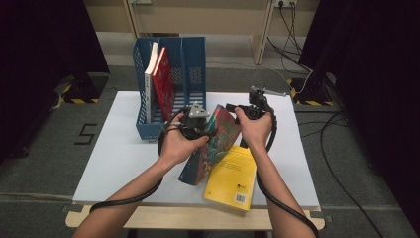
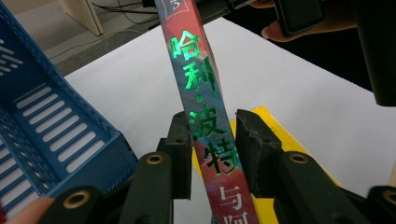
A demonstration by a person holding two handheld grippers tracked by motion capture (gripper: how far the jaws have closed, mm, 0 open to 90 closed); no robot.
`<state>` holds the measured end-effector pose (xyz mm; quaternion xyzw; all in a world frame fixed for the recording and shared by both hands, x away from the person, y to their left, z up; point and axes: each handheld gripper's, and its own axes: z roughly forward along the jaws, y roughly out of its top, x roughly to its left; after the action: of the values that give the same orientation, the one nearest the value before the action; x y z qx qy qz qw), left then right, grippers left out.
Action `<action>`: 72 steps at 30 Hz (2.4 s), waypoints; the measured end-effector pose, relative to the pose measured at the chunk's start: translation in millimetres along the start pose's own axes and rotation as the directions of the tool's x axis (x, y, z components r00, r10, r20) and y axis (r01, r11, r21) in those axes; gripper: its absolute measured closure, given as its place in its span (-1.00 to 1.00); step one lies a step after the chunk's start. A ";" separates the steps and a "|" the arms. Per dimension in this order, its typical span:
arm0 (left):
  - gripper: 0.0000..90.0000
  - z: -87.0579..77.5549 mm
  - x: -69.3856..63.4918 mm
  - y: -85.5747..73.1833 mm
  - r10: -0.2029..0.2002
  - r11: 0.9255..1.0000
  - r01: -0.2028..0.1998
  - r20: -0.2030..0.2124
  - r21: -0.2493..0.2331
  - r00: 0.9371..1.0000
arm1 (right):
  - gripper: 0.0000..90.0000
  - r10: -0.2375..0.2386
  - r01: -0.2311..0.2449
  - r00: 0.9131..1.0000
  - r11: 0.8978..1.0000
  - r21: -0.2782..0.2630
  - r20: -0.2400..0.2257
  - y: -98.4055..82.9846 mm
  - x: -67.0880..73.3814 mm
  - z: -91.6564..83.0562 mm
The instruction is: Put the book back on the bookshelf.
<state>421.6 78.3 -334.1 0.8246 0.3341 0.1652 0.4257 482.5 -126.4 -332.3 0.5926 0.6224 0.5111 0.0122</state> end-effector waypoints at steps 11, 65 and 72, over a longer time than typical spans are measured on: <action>0.43 10.2 3.8 2.7 -0.058 0.998 0.057 0.047 0.014 0.997 | 1.00 -0.001 0.001 1.000 1.000 0.023 0.000 -4.6 2.4 4.7; 0.65 -47.6 44.1 -2.1 -0.123 0.992 0.127 0.111 -0.028 0.986 | 0.74 0.056 -0.054 0.998 0.997 -0.057 0.034 -18.8 -52.4 -29.9; 0.64 -52.5 49.2 -8.5 -0.123 0.991 0.127 0.097 -0.037 0.988 | 0.82 0.036 -0.035 0.998 0.999 -0.015 0.055 -21.1 -45.1 -14.5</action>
<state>424.5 146.9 -310.9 0.7995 0.3612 0.1060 0.4681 471.6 -164.5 -365.8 0.6174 0.6077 0.4989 0.0242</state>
